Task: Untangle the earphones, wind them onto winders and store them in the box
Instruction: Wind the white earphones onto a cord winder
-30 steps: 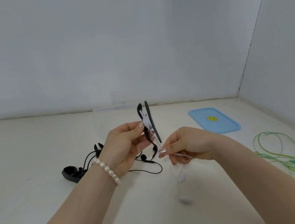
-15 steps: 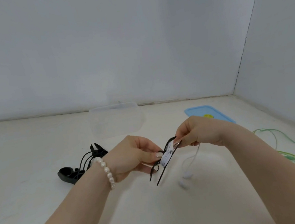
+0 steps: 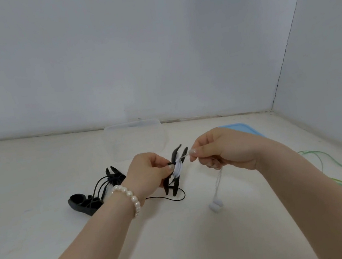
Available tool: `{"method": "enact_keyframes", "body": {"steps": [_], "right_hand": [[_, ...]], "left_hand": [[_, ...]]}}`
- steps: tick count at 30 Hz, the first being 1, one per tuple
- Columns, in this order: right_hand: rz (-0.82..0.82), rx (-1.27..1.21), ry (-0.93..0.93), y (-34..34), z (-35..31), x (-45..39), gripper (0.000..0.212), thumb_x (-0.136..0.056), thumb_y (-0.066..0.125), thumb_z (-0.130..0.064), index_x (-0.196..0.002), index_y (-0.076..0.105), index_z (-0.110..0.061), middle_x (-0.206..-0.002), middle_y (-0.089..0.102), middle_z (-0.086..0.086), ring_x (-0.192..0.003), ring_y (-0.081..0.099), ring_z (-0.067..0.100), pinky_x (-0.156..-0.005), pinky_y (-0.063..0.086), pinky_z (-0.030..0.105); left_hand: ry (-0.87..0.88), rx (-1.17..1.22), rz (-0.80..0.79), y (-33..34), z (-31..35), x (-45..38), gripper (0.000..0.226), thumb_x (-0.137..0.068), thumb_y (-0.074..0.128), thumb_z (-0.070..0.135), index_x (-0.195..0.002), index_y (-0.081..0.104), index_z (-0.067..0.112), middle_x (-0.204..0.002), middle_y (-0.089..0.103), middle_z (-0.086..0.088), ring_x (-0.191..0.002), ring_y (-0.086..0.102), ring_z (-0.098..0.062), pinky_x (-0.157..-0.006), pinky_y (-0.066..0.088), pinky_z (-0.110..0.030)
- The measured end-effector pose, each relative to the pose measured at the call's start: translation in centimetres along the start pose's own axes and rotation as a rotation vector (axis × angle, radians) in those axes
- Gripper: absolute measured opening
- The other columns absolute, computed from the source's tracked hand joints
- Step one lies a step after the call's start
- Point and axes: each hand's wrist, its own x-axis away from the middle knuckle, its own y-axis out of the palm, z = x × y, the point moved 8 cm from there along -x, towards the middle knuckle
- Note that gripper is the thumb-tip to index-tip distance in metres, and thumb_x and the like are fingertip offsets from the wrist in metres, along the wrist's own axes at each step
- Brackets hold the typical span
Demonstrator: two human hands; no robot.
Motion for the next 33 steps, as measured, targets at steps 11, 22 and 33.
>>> {"method": "enact_keyframes", "body": {"steps": [11, 22, 33], "right_hand": [[-0.203, 0.164, 0.021, 3.5, 0.5, 0.0, 0.021, -0.089, 0.06, -0.021, -0.085, 0.073, -0.006, -0.052, 0.06, -0.001, -0.044, 0.046, 0.009, -0.053, 0.036, 0.022], [-0.083, 0.203, 0.167, 0.5, 3.9, -0.7, 0.015, -0.079, 0.069, -0.014, -0.066, 0.075, -0.019, -0.051, 0.052, 0.001, -0.05, 0.038, 0.014, -0.053, 0.03, 0.023], [0.074, 0.177, 0.122, -1.3, 3.3, -0.9, 0.019, -0.084, 0.067, -0.017, -0.065, 0.068, -0.011, -0.046, 0.048, -0.003, -0.042, 0.043, 0.01, -0.047, 0.032, 0.023]], "left_hand": [[-0.107, 0.793, -0.104, 0.7, 1.2, 0.7, 0.015, -0.088, 0.049, -0.003, -0.084, 0.063, -0.007, -0.077, 0.067, -0.014, -0.066, 0.065, -0.021, -0.061, 0.058, -0.026], [-0.149, 0.299, -0.465, 3.4, 0.9, 2.7, 0.01, -0.082, 0.056, -0.008, -0.08, 0.064, -0.002, -0.069, 0.069, -0.012, -0.058, 0.067, -0.017, -0.055, 0.055, -0.025], [-0.095, -0.109, -0.312, 1.7, -1.0, 0.8, 0.005, -0.078, 0.065, -0.007, -0.081, 0.065, -0.004, -0.07, 0.064, -0.015, -0.061, 0.063, -0.022, -0.073, 0.056, -0.037]]}}
